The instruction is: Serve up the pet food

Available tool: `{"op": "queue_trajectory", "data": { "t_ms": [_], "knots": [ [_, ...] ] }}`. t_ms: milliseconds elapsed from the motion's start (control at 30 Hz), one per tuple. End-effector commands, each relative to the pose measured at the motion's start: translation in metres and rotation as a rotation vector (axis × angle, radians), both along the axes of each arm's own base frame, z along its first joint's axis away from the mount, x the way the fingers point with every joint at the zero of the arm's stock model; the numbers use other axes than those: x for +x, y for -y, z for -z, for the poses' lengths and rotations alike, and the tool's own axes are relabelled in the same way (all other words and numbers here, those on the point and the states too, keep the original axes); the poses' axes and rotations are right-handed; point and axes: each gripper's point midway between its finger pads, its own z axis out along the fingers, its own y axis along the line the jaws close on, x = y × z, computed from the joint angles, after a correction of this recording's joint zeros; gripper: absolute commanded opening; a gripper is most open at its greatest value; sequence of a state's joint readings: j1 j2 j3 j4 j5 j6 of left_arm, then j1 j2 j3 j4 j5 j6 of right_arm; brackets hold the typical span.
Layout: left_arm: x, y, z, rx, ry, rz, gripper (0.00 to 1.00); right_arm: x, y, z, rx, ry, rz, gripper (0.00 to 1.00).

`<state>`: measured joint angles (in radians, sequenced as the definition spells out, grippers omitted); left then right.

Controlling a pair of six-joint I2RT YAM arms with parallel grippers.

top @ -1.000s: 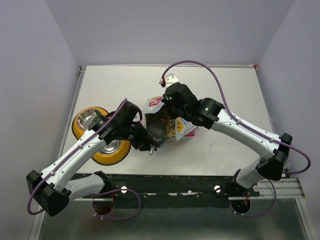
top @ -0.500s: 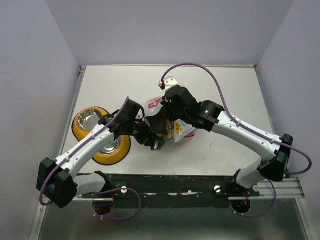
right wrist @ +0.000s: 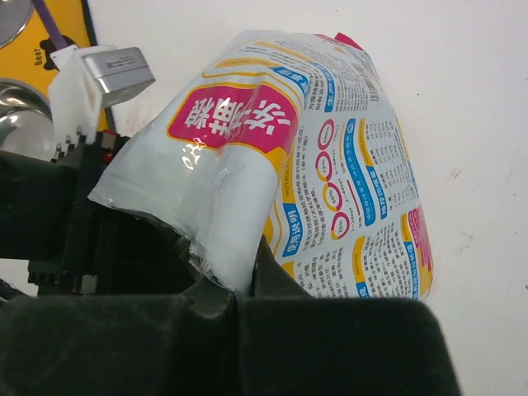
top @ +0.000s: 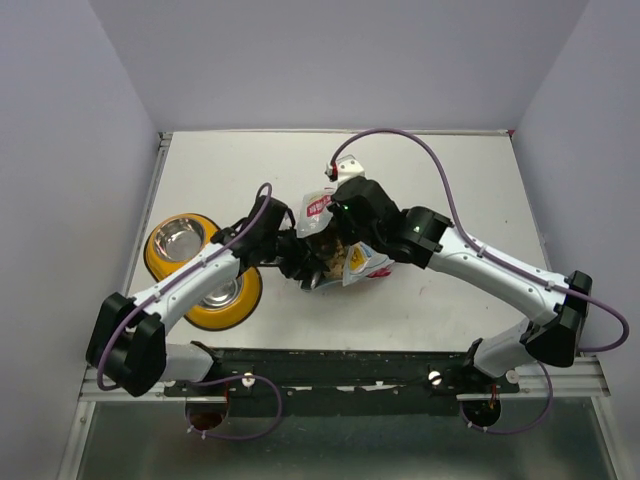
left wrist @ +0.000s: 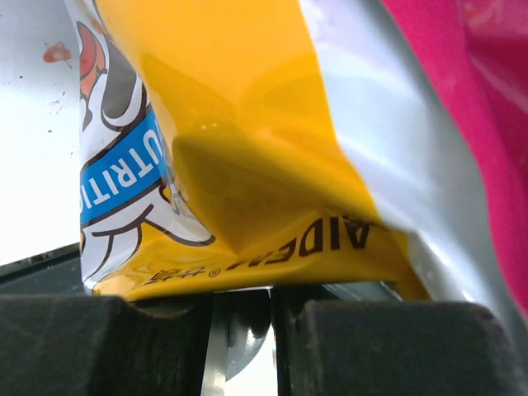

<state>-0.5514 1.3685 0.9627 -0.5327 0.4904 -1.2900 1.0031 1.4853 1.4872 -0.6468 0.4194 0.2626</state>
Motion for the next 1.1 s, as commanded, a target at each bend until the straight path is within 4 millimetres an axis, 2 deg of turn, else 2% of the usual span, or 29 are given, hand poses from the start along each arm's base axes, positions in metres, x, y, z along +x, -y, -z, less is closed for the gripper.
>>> {"op": "queue_trajectory", "data": {
  "t_ms": [0,133,267,333,467,567,600,700,733,767,867,967,1067],
  "knots": [
    [0.014,-0.006,-0.012,-0.084,0.237,-0.031,0.0,-0.002,0.03,-0.018,0.0,0.041,0.068,0.01],
    [0.002,-0.008,-0.016,-0.082,0.259,0.034,0.0,0.006,0.046,-0.013,-0.02,0.038,0.1,0.01],
    [-0.006,-0.012,-0.033,-0.081,0.293,0.068,0.0,0.017,0.06,-0.014,-0.032,0.038,0.131,0.01],
    [-0.016,-0.017,-0.038,-0.081,0.238,0.041,0.0,0.024,0.068,-0.018,-0.037,0.037,0.159,0.01],
    [-0.031,-0.02,-0.034,-0.085,0.091,-0.014,0.0,0.026,0.07,-0.027,-0.028,0.043,0.155,0.01],
    [-0.029,-0.018,-0.021,-0.073,0.014,-0.011,0.0,0.027,0.069,-0.021,-0.04,0.033,0.155,0.01],
    [-0.031,-0.018,-0.023,-0.063,-0.005,-0.004,0.0,0.027,0.069,-0.019,-0.044,0.025,0.153,0.01],
    [-0.03,-0.012,-0.069,-0.091,0.117,0.009,0.0,0.025,0.067,-0.025,-0.027,0.02,0.145,0.01],
    [-0.031,-0.014,-0.076,-0.087,0.139,0.005,0.0,0.025,0.068,-0.027,-0.019,0.024,0.15,0.01],
    [-0.029,-0.017,-0.076,-0.085,0.147,0.005,0.0,0.024,0.069,-0.025,-0.022,0.024,0.153,0.01],
    [-0.032,-0.017,-0.06,-0.148,0.081,0.016,0.0,0.026,0.073,-0.021,-0.037,0.024,0.166,0.01],
    [-0.035,-0.013,-0.076,-0.216,0.167,0.008,0.0,0.026,0.079,-0.025,-0.048,0.038,0.184,0.01],
    [-0.039,-0.015,-0.075,-0.235,0.205,0.052,0.0,0.031,0.087,-0.03,-0.035,0.048,0.212,0.01]
  ]
}}
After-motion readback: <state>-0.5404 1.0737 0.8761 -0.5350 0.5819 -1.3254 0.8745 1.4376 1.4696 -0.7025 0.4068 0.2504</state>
